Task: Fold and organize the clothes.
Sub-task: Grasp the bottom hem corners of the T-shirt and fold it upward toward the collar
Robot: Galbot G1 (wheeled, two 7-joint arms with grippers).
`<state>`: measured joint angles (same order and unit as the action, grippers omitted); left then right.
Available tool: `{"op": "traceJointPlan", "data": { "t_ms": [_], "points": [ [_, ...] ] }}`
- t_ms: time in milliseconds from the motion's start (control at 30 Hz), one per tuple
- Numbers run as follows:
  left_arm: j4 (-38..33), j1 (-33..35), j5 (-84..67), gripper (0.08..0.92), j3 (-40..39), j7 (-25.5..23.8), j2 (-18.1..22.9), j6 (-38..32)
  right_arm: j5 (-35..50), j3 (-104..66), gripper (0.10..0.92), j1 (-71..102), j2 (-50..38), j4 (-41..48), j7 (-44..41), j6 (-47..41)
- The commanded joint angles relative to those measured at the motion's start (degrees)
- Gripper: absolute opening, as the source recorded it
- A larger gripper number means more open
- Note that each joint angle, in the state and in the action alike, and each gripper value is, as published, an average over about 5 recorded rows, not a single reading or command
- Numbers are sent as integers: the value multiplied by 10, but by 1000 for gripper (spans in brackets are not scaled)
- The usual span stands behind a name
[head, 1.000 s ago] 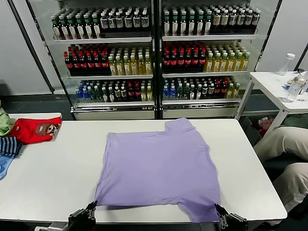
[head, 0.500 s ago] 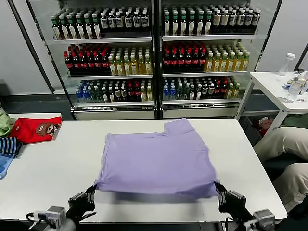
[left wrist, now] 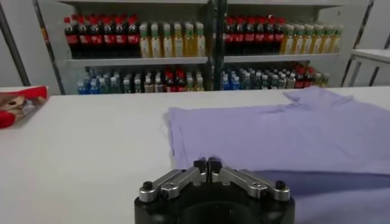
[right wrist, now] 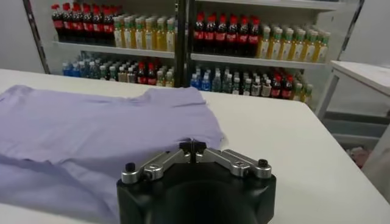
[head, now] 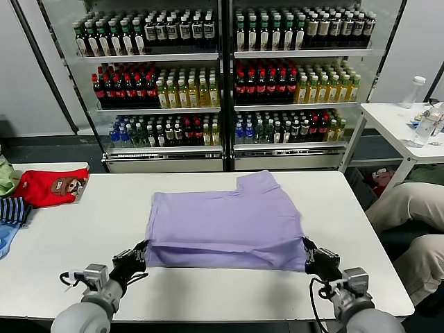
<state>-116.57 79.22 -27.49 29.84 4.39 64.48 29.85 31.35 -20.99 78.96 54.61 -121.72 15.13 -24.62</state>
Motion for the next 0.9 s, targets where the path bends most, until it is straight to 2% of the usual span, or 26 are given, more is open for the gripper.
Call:
{"op": "traceJointPlan", "data": {
  "t_ms": [33, 267, 333, 500, 733, 900],
  "points": [
    [81, -81, 11, 88, -20, -27, 1, -3, -8, 36, 111, -65, 11, 64, 2, -1],
    [112, -96, 40, 93, -29, -27, 1, -3, -19, 53, 116, -80, 25, 92, 2, -4],
    [125, -98, 57, 123, -33, -28, 2, -1, -26, 63, 133, -89, 35, 106, 1, -5],
    [120, -81, 70, 253, -24, -27, -1, 0, -32, 59, 262, -83, 47, 98, 2, -4],
    [18, -9, -7, 452, 10, 1, -25, 30, -1, -28, 461, 31, 1, -4, 2, -16],
    [4, 10, -33, 590, -1, 12, -12, 35, 7, -46, 608, 74, 8, -14, 11, -30]
  ]
}}
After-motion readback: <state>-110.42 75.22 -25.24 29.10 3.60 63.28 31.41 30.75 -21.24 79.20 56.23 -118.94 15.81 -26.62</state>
